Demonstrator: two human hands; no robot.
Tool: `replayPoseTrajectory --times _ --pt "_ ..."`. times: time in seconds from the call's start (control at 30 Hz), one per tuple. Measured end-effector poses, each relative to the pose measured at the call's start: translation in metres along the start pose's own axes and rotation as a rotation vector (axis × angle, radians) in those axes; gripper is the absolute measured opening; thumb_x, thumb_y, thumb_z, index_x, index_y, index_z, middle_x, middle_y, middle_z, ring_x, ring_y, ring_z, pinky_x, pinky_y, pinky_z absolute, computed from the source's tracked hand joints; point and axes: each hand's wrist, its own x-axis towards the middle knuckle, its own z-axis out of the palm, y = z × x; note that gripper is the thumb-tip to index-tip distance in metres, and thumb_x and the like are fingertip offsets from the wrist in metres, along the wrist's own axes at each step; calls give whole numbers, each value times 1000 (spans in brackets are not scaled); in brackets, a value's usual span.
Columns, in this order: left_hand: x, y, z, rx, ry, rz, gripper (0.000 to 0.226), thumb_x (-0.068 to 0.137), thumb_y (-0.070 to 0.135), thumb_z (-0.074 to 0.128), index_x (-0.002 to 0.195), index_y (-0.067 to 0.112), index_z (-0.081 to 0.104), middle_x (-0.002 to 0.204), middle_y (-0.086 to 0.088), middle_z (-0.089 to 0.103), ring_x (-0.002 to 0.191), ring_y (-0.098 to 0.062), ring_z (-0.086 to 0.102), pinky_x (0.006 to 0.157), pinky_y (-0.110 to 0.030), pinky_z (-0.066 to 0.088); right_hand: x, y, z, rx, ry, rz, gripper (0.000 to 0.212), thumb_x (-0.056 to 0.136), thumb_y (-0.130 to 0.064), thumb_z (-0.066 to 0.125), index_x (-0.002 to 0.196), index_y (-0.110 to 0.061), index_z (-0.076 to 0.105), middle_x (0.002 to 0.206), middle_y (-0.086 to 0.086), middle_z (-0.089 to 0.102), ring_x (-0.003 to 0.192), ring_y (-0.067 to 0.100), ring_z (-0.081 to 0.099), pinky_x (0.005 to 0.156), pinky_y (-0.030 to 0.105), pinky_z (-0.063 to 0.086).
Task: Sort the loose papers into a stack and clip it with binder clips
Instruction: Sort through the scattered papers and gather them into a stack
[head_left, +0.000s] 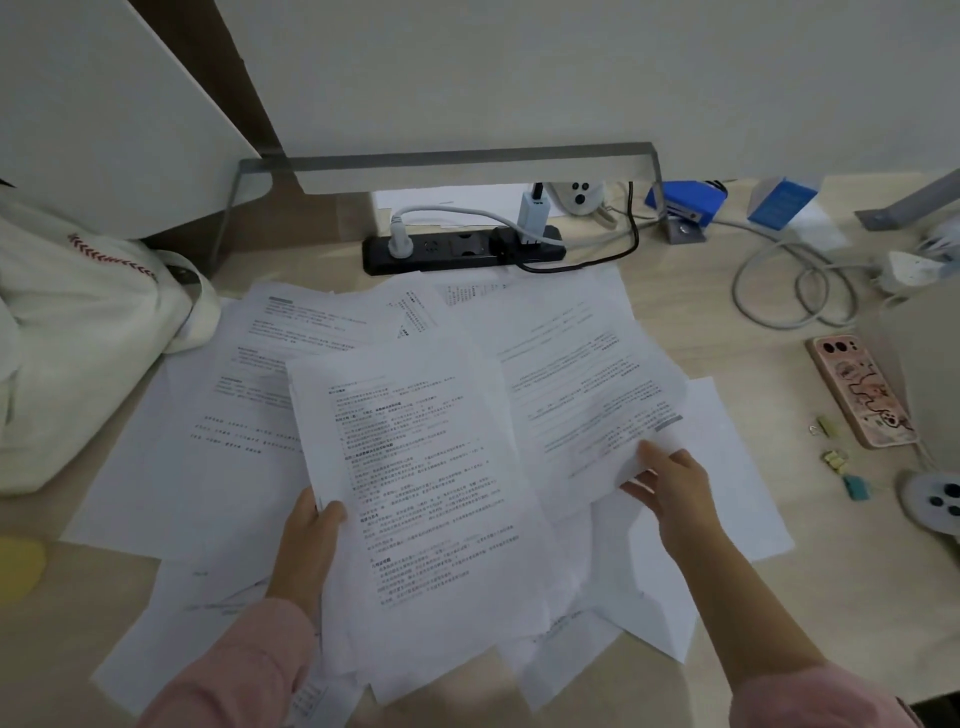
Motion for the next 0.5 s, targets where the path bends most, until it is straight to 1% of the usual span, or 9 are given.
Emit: replayPoseTrajectory --times 0.07,0.13,0.23,0.3,0.33,0.37,0.4,0.43,0.5 --pt "0 0 0 25 13 -3 23 91 4 41 107 15 52 104 -8 59 86 -23 54 73 -32 44 1 -12 -14 113 14 -37 15 93 -8 46 108 -6 50 82 3 68 72 18 65 60 29 54" --pt "1 0 0 38 19 -11 24 90 4 41 109 14 53 111 -11 60 96 -27 55 82 -36 44 1 -27 -26 299 -22 -24 21 93 -7 46 113 -7 51 71 -3 73 66 11 70 57 26 57" --pt "-3 4 2 42 27 -8 28 90 4 41 114 13 53 111 -10 59 97 -25 54 80 -33 43 -10 -53 -30 553 -181 18 29 86 -7 52 114 -9 57 91 1 76 84 13 72 66 26 59" --pt "-6 5 2 34 29 -13 33 91 4 41 121 10 52 113 -9 59 101 -26 55 89 -36 43 -22 -69 -23 681 -308 26 41 71 -6 60 112 -12 60 102 3 74 96 14 70 71 26 58" --pt "-6 5 1 32 19 -13 36 91 5 40 124 8 52 116 -9 59 104 -28 56 94 -39 43 -28 -74 -19 726 -363 26 46 68 -5 61 114 -11 60 108 4 72 101 15 68 73 26 58" --pt "-6 5 1 34 21 -26 38 90 5 40 126 8 51 118 -10 60 106 -29 57 98 -42 43 -31 -76 -15 757 -412 35 47 71 -4 59 117 -11 59 112 5 71 104 14 66 74 25 58" --pt "-5 5 0 36 13 -37 38 90 5 40 126 9 52 119 -11 61 105 -29 58 98 -44 44 -36 -77 -10 773 -465 54 45 77 -5 55 121 -10 59 114 5 70 105 14 66 74 25 58" --pt "-4 6 0 41 16 -57 36 90 5 40 123 8 53 118 -11 61 100 -28 58 93 -41 46 -36 -73 -7 767 -514 83 42 82 -7 50 123 -8 58 114 6 70 104 14 66 74 26 58" --pt "-4 8 -1 60 6 -78 26 90 2 39 111 4 55 107 -10 61 84 -24 56 75 -31 45 -37 -59 -3 658 -618 146 39 86 -10 47 123 -6 58 112 7 70 101 16 68 77 28 58"
